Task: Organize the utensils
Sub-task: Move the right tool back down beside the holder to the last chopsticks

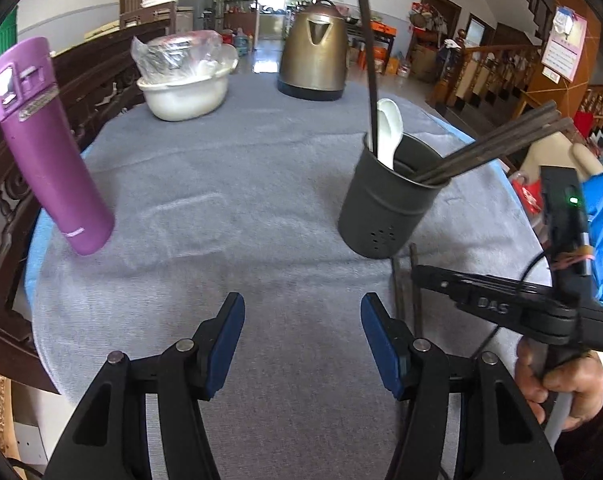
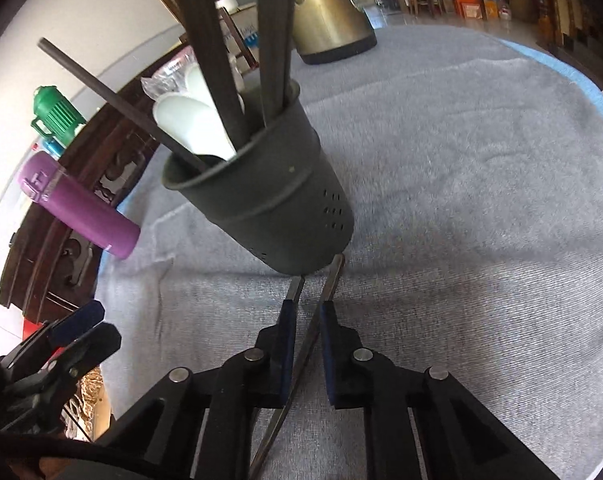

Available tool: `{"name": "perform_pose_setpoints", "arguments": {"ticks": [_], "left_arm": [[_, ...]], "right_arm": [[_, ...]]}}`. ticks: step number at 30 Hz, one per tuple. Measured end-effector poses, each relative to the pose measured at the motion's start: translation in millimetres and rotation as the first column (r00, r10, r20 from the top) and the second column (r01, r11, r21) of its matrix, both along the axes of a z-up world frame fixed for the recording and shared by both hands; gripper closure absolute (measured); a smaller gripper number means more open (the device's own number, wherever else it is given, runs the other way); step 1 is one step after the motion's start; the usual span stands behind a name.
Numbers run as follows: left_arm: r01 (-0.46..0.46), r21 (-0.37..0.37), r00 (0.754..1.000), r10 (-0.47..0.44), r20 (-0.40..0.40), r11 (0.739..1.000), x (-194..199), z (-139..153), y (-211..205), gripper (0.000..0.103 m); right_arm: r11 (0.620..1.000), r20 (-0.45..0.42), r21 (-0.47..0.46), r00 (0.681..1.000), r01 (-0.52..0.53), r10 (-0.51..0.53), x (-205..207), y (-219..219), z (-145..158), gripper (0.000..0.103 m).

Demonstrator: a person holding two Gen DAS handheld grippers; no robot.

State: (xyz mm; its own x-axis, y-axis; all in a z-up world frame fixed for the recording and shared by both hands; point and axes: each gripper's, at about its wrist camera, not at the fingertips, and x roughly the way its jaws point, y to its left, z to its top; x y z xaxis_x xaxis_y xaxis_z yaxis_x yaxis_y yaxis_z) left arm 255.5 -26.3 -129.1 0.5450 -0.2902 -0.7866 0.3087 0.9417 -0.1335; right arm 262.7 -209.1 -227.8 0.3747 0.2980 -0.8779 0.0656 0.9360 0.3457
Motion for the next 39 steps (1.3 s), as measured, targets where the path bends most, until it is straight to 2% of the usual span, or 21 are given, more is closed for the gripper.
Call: {"name": "perform_pose_setpoints", "arguments": {"ticks": [6, 13, 18, 24, 27, 28, 29, 32, 34, 38, 39], "left_arm": [[0.062, -0.024, 0.997, -0.063, -0.044, 0.998, 0.6, -0.4, -16.4, 0.052], [0.134, -0.016, 0.986, -0.135, -0.098, 0.991, 7.9, -8.7, -42.4, 0.053], [0.153, -0.021, 0.976, -0.155, -0.154, 0.988, 18.7, -22.4, -61.1, 0.053], [0.149, -0.013, 0.973, -0.149, -0.174, 0.989, 23.3, -34.3, -73.6, 0.054], [0.134, -0.009, 0.975, -0.133, -0.176, 0.991, 24.6, -38.0, -75.4, 0.054], [0.122, -0.010, 0.976, -0.122, -0.178, 0.992, 25.0, -40.0, -75.2, 0.057], [0.111, -0.011, 0.977, -0.111, -0.179, 0.994, 25.1, -41.0, -74.4, 0.060], [0.078, -0.041, 0.982, -0.084, -0.172, 0.996, 23.9, -41.3, -67.2, 0.060], [0.073, -0.043, 0.984, -0.079, -0.160, 0.996, 22.8, -40.9, -65.5, 0.060], [0.077, -0.033, 0.984, -0.082, -0.157, 0.996, 22.7, -41.6, -68.1, 0.060], [0.084, -0.031, 0.984, -0.088, -0.155, 0.996, 22.6, -41.0, -70.2, 0.060]], "right_arm": [[0.999, -0.023, -0.039, 0.999, -0.022, 0.021, 0.8, 0.0, 0.9, 0.094], [0.995, -0.010, -0.104, 1.000, -0.005, 0.004, -9.5, -23.6, 8.7, 0.098], [0.999, -0.020, -0.008, 0.999, 0.050, -0.050, -13.2, -48.6, 11.0, 0.098], [0.991, -0.013, 0.101, 0.997, 0.083, -0.082, -17.2, -60.3, 14.9, 0.096], [0.980, 0.022, 0.177, 0.995, 0.092, -0.098, -20.8, -60.4, 13.6, 0.096], [0.976, 0.039, 0.198, 0.994, 0.095, -0.105, -23.2, -61.8, 13.7, 0.096], [0.971, 0.064, 0.217, 0.991, 0.097, -0.113, -25.2, -62.8, 13.6, 0.096], [0.971, 0.173, 0.221, 0.976, 0.092, -0.132, -31.1, -64.4, 14.1, 0.096], [0.962, 0.224, 0.261, 0.964, 0.083, -0.144, -34.2, -68.3, 10.3, 0.096], [0.938, 0.223, 0.325, 0.954, 0.121, -0.201, -36.2, -79.9, 0.3, 0.094], [0.938, 0.246, 0.325, 0.946, 0.123, -0.210, -37.8, -81.7, 2.7, 0.094]]}}
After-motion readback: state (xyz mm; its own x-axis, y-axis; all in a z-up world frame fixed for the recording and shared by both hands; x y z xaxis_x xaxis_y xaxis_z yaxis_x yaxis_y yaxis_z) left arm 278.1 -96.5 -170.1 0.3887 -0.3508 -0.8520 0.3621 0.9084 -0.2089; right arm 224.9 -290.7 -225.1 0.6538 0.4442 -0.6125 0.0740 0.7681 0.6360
